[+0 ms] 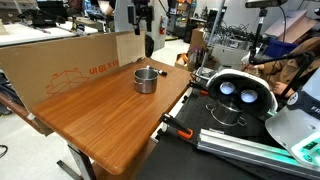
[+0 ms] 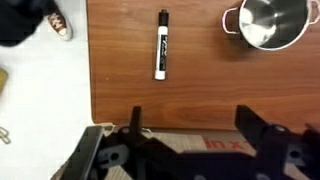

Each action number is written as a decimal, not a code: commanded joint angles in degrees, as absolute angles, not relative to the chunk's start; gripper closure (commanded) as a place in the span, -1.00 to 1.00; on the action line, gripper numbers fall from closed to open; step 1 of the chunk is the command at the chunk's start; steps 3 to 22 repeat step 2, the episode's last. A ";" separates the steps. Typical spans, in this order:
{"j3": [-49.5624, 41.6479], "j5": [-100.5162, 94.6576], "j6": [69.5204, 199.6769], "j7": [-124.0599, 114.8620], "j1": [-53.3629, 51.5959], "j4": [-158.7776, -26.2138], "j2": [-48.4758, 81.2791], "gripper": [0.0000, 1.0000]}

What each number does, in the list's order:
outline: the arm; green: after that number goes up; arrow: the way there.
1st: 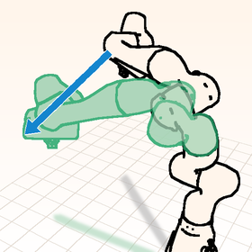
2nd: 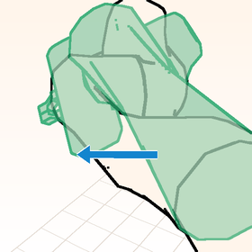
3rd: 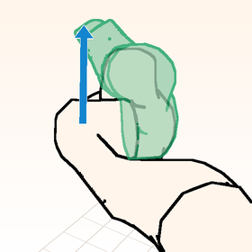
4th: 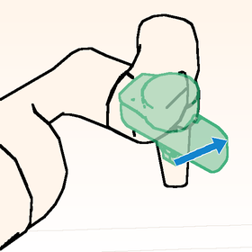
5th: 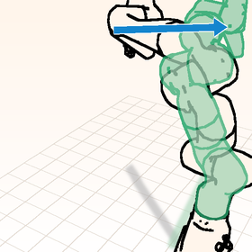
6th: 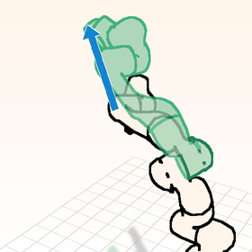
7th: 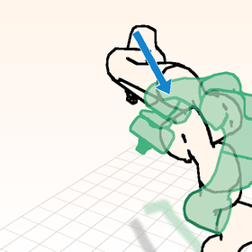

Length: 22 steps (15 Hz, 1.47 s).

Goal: Pick up the pen from the silver pot and put it on the table

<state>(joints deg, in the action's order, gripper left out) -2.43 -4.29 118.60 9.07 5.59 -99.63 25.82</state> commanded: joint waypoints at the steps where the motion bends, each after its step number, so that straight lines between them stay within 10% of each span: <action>1: -2.46 -4.26 118.43 9.10 5.57 -99.49 25.84 -1.00; 22: -2.46 -4.26 118.44 9.10 5.57 -99.49 25.84 -1.00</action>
